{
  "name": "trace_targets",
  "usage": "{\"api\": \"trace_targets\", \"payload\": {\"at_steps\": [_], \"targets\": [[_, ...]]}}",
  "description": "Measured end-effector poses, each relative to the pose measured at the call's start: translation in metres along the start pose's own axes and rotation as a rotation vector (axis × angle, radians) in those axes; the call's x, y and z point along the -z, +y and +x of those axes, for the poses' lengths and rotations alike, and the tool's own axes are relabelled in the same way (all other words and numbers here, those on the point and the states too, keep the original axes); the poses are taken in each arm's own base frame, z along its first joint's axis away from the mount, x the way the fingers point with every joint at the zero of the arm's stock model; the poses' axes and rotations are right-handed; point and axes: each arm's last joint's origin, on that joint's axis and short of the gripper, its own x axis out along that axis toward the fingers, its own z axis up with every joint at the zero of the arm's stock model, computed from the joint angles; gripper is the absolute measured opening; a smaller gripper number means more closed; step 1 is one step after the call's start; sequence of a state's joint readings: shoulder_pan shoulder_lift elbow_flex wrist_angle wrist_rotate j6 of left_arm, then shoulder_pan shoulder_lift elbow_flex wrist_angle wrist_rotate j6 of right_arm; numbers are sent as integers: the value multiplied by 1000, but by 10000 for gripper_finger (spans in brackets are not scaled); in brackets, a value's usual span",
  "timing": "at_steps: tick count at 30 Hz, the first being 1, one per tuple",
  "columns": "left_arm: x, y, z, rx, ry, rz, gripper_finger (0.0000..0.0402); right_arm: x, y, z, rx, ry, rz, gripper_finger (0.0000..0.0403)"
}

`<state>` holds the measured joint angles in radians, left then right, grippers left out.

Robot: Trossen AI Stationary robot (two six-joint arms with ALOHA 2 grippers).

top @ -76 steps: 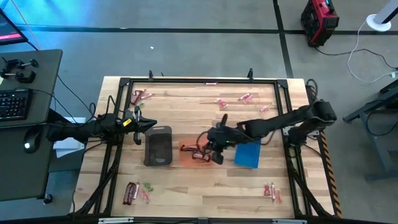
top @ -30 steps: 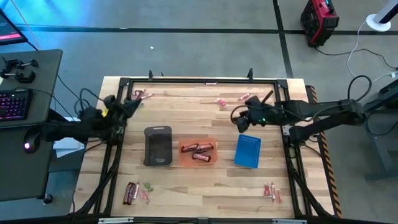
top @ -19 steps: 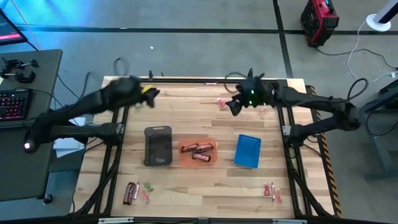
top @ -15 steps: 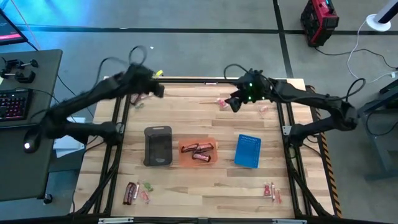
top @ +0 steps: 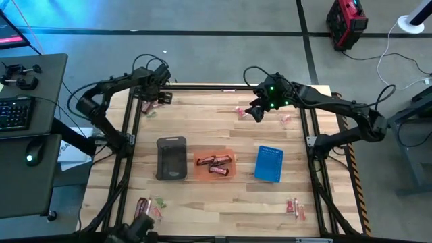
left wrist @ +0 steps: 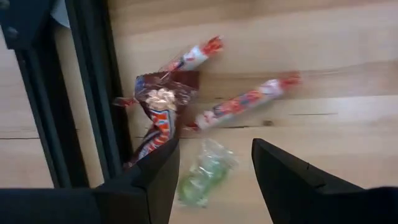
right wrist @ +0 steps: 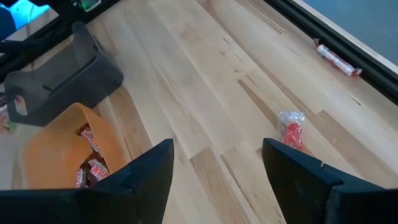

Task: Sort candy by brand, put in halloween buckets
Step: Put the brown chocolate into the orange bin

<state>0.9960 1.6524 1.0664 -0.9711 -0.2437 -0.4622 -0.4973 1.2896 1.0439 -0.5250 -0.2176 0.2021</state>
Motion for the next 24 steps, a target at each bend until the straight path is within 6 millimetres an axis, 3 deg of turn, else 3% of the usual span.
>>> {"api": "trace_targets", "payload": {"at_steps": [13, 24], "targets": [[-7, 0, 11, -77, -42, -57, 190, -2, 0, 0, 7, -24, 20, 238], [2, -8, 16, -145, 15, -96, 175, -3, -1, 0, 54, -38, 10, 238]]}}
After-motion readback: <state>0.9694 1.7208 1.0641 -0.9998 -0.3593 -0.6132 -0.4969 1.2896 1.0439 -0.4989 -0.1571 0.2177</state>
